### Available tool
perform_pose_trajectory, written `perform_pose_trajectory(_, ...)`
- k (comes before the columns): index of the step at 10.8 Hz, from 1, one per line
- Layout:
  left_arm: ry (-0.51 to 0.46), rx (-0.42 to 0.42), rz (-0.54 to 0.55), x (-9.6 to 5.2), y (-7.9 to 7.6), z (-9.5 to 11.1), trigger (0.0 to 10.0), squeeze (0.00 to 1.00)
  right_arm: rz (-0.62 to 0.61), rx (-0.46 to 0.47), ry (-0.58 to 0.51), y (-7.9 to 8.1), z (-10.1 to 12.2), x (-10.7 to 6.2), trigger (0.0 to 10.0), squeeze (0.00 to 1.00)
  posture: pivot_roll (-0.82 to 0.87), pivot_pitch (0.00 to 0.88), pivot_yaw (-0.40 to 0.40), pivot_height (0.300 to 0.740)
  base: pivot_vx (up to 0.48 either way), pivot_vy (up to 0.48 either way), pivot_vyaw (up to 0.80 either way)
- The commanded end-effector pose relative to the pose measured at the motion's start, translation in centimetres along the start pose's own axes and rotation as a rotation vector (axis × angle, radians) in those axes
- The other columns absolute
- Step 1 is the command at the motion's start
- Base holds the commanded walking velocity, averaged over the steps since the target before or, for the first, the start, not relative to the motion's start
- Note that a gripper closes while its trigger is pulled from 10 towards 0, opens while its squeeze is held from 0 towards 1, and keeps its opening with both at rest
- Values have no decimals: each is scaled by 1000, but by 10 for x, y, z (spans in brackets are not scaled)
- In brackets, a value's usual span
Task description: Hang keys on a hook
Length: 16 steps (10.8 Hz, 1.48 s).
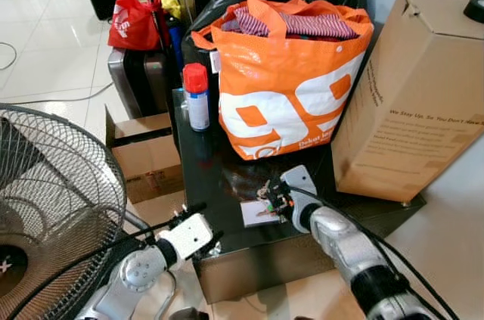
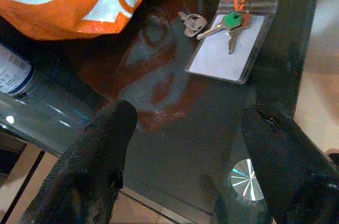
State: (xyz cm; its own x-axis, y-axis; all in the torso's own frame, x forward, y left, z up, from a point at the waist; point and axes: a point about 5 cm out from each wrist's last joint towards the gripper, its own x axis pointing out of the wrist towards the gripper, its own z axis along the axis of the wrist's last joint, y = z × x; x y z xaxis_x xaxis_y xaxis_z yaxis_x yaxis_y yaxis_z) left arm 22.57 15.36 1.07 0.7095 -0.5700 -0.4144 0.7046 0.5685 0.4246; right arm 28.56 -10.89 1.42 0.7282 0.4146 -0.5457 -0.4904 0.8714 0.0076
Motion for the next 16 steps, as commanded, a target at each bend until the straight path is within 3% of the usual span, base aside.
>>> perform_pose_trajectory(1, 1, 2, -12, 0, 1, 2, 10000, 0, -14, 2, 5, -4, -1, 1, 10000, 1000, -57, 98, 17, 740, 0, 0, 0)
perform_pose_trajectory(4, -3, 2, -38, -2, 1, 5, 10000, 0, 19, -102, 71, 6, -15, 8, 10000, 1000, -57, 132, 15, 740, 0, 0, 0)
perform_pose_trajectory(5, -1, 1, -42, -3, 0, 6, 10000, 0, 29, -123, 74, 8, -16, 9, 10000, 0, -55, 142, 14, 740, 0, 0, 0)
perform_pose_trajectory(7, 7, 1, -45, -4, -1, 6, 10000, 0, -3, -146, 77, 4, -15, 11, 10000, 0, -56, 145, 12, 740, 0, 0, 0)
perform_pose_trajectory(9, 9, -5, -43, -5, -3, 6, 10000, 0, -29, -85, 89, 0, -18, 10, 10000, 0, -57, 144, 8, 740, 0, 0, 0)
perform_pose_trajectory(13, 12, -12, -41, -6, -3, 7, 10000, 0, 231, -87, 104, 22, -29, 5, 10000, 0, -67, 140, 5, 740, 0, 0, 0)
perform_pose_trajectory(16, 11, -11, -36, -7, -4, 7, 10000, 0, 263, -74, 2, 20, -10, 4, 10000, 0, -70, 134, 5, 740, 0, 0, 0)
